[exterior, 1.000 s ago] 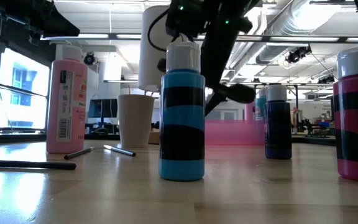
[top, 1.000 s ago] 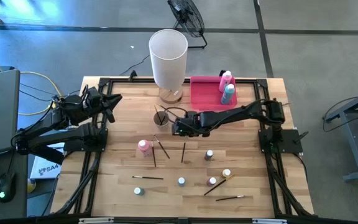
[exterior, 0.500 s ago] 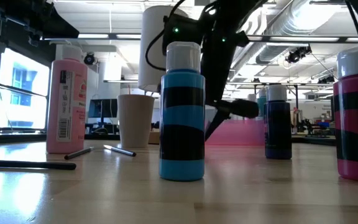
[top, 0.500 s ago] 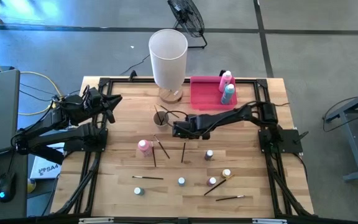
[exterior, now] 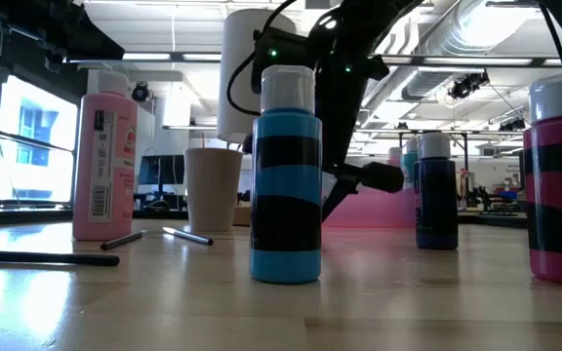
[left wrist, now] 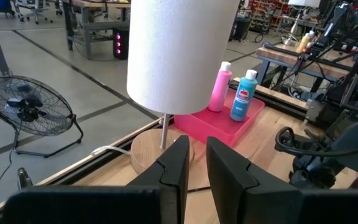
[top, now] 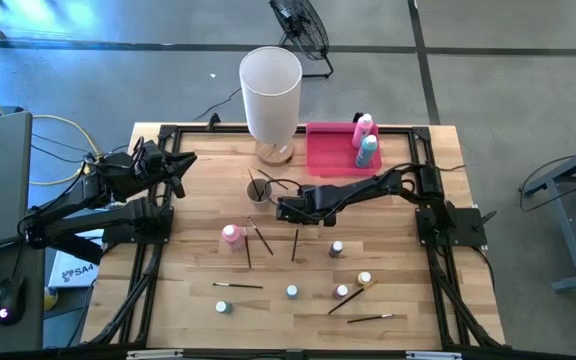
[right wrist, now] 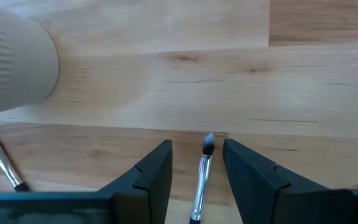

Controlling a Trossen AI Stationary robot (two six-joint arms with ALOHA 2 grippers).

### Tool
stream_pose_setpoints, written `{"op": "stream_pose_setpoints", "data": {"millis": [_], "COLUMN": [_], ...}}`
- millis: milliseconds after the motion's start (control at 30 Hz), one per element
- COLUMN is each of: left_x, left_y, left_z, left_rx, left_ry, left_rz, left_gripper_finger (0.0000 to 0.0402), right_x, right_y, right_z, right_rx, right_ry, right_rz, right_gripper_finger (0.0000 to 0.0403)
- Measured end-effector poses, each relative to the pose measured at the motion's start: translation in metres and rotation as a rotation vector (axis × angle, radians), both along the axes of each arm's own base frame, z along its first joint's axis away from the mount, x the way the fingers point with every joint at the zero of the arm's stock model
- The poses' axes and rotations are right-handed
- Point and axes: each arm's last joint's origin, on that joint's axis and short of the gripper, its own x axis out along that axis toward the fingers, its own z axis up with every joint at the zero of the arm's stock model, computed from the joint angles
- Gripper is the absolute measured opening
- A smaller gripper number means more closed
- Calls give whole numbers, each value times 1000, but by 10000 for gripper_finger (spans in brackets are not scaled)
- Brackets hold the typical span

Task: Pick & Place Paint Supplies
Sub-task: Put the silver eyeshadow brush into the white cup

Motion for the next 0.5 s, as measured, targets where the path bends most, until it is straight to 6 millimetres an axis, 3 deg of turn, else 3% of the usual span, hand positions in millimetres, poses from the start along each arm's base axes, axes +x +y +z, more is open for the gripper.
{"op": "stream_pose_setpoints", "data": {"millis": [333,500], "left_x": [0,0], "left_y": [0,0], "left_z": [0,0], "left_rx": [0,0], "left_ry": [0,0], "left_rz": [0,0], "left_gripper_finger": [54,54], "right_x": [-3,-4], "right_y": [-1,-1], "right_z": [-2,-2], "right_rx": [-13,-22], "right_ry": [28,42], "right_rz": [-6,-8], "right_gripper_finger": [45,33]}}
